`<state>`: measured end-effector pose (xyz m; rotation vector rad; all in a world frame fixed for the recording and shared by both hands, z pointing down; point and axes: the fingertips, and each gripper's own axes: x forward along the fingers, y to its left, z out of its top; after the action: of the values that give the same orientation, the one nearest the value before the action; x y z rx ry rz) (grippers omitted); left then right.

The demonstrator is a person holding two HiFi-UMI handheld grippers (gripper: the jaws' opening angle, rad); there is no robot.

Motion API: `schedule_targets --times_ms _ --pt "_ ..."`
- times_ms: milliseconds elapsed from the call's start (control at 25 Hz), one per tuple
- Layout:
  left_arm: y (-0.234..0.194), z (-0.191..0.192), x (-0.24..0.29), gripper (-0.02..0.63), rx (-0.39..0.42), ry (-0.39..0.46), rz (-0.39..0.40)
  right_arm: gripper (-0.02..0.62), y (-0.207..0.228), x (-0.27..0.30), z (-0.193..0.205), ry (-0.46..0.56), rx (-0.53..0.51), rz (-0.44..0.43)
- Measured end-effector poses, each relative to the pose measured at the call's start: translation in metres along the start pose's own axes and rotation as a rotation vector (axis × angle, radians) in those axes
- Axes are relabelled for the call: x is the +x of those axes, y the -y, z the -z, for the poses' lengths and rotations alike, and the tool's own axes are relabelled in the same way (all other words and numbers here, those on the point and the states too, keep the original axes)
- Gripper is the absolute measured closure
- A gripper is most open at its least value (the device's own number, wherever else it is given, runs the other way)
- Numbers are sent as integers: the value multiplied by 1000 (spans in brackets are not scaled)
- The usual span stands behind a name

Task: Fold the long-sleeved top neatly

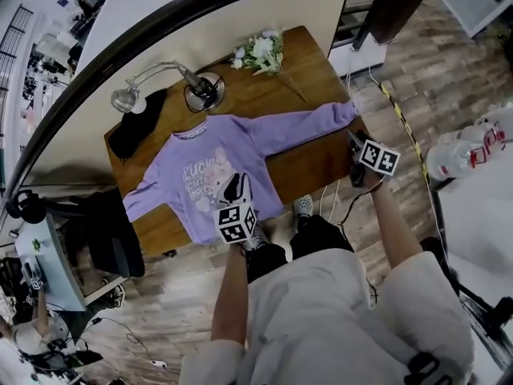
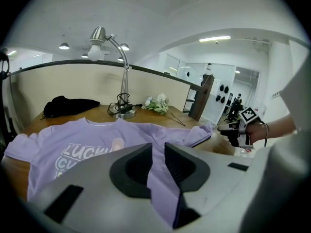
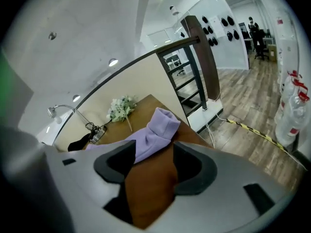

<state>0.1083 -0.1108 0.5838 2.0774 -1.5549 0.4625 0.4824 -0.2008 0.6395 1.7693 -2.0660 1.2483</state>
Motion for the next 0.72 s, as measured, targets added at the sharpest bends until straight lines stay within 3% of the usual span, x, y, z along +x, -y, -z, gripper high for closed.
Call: schedule_targets --times_ms 120,240,360,440,560,720 --pt "5 3 21 523 -16 -30 -31 281 5 27 -12 -27 23 -10" --pt "9 12 38 523 -28 -76 -58 227 17 47 -18 -76 2 56" --pt "8 23 55 523 -31 -124 -80 234 22 60 -22 -115 -34 119" --pt "4 26 65 523 -33 -146 -95 366 23 66 -24 -124 -23 137" --pt "-3 30 77 523 -47 -170 -116 506 22 70 -32 -100 25 110" --pt "-15 30 93 523 -47 -191 -131 523 19 65 -48 -44 38 58"
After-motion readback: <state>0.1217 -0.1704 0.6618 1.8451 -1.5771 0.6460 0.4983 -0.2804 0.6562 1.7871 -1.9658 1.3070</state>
